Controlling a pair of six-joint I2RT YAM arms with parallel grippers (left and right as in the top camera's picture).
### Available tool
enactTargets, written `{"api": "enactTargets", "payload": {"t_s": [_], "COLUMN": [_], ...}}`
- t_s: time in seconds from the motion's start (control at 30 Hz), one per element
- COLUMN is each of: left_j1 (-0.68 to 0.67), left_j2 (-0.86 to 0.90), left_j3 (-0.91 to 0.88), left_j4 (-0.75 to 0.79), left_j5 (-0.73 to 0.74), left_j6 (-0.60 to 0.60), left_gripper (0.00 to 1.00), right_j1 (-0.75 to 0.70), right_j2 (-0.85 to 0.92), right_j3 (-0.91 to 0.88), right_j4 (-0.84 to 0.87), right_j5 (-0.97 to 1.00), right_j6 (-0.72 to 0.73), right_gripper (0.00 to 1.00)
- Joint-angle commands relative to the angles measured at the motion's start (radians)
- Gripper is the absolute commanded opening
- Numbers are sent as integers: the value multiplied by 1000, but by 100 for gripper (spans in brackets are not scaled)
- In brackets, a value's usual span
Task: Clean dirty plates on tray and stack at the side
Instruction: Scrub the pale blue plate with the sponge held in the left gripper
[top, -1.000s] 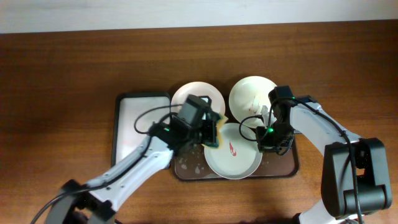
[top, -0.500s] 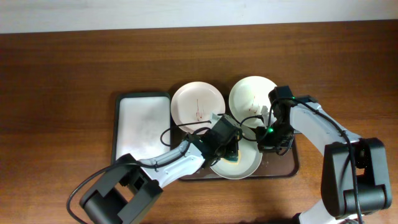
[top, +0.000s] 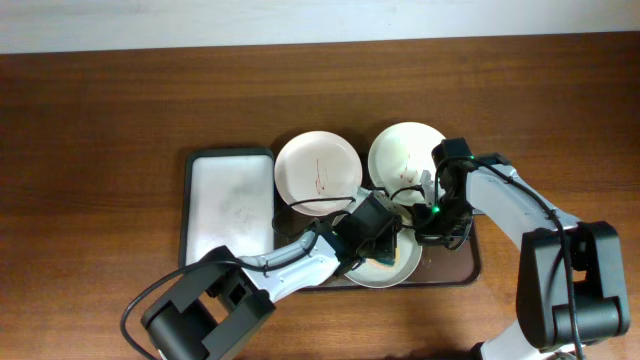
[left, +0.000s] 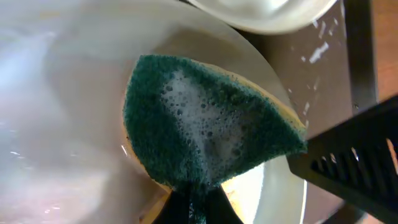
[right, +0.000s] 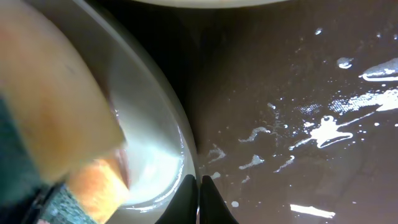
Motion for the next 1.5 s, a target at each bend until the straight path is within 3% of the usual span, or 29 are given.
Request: {"api": "enactTargets", "payload": {"t_s": [0.0,0.13,0.23,0.33,0.4,0.57,0.73,0.8,0.93,1.03,1.27,1.33,1.37,1.4,1.47], "left_j1": [-18,7,50,74,78,69,11,5,19,70,163,164,164,164,175], "left_j2": [33,33,33,33,33,33,33,33,33,33,-17,-123,-175,-224,-311], "left_j3": [1,1,1,1,1,1,1,1,1,1,1,1,1,1,1], "left_j4": [-65,-16,-2,-104,-180,-237,-117,-81,-101,-106,-193,-234,-257,-288,-377], "left_j5": [-16,-219,-233,-230,-158,208,269,252,-17,-125,-127,-13,21,16,-89], "left_j6": [43,42,42,-4,-45,-43,29,29,27,28,77,156,171,176,182], "left_gripper": [0,0,0,0,0,0,0,0,0,0,0,0,0,0,0], "right_j1": [7,7,7,7,7,7,7,7,7,7,7,7,7,7,7], "right_j2": [8,8,8,8,8,8,8,7,8,8,8,8,8,8,8], "right_j3": [-9,-9,-9,-9,-9,-9,-9,-9,-9,-9,-9,-9,-9,-9,-9], "right_j4": [-1,-1,-2,-3,-4,-4,-4,-4,-4,-7,-11,-16,-16,-14,-6], "right_j5": [-21,-21,-21,-21,-21,-21,-21,-21,-21,-21,-20,-17,-17,-17,-18], "right_j6": [7,7,7,6,6,6,6,6,6,6,6,6,6,6,6], "right_gripper": [4,4,4,4,4,4,4,4,4,4,4,4,6,19,27]}}
